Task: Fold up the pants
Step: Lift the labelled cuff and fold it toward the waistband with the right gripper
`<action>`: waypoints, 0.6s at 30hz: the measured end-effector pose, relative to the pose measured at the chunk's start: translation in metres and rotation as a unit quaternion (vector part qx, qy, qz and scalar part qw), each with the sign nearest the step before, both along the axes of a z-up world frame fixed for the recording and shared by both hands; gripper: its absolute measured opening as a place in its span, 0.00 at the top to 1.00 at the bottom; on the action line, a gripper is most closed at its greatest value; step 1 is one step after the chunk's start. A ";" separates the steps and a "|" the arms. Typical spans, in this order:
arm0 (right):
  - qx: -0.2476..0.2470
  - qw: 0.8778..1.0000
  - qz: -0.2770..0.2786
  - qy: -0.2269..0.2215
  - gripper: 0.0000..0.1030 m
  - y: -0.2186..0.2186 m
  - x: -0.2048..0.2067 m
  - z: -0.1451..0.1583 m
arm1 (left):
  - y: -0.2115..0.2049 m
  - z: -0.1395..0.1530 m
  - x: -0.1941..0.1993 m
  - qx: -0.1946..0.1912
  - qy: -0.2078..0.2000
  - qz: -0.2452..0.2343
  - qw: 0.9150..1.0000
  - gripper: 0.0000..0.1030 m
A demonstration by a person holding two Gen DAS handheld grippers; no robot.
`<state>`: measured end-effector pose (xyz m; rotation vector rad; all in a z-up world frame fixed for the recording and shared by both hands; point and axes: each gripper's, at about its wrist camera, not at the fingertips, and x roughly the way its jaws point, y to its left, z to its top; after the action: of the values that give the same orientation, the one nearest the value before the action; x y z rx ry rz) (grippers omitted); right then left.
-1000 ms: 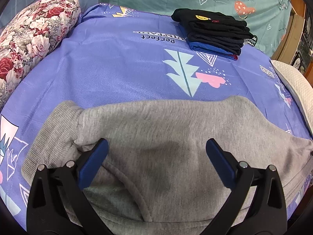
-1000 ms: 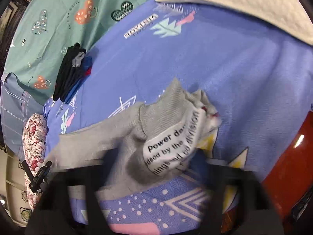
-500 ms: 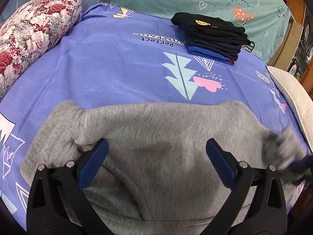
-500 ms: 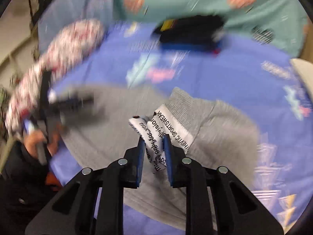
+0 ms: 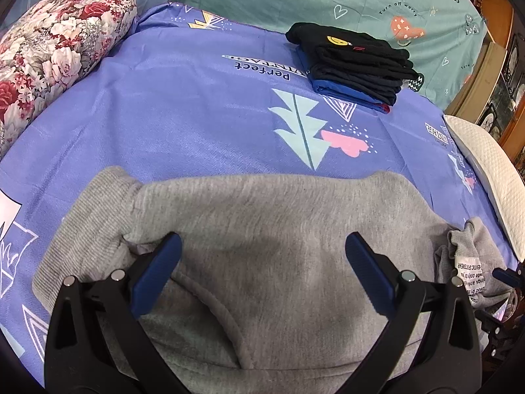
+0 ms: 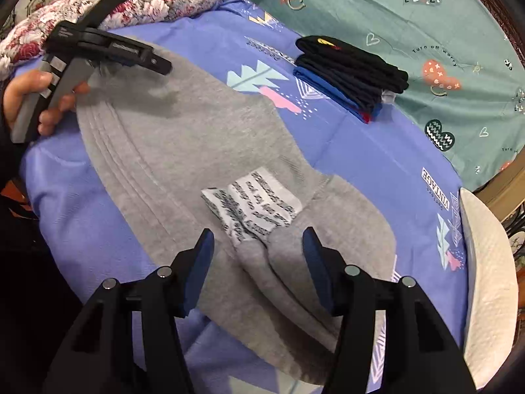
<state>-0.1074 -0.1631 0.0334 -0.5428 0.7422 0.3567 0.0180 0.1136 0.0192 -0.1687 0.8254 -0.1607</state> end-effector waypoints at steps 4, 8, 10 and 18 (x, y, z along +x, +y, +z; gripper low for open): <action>-0.039 0.999 -0.003 0.024 0.38 -0.006 0.006 -0.008 | 0.001 0.000 0.000 -0.001 0.000 0.000 1.000 0.02; -0.066 0.998 0.007 0.024 0.28 -0.007 0.011 -0.017 | 0.001 0.000 0.000 0.000 -0.001 0.000 1.000 0.02; -0.040 0.998 -0.011 0.040 0.51 -0.011 0.026 -0.014 | 0.001 0.000 0.000 -0.002 -0.001 0.000 1.000 0.02; 0.090 0.996 -0.015 0.012 0.78 -0.025 0.044 0.062 | 0.002 0.000 -0.001 -0.005 -0.002 0.001 1.000 0.02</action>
<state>-0.0636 -0.1885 0.0952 -0.3580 0.7329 0.3981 0.0172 0.1155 0.0195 -0.1779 0.8200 -0.1631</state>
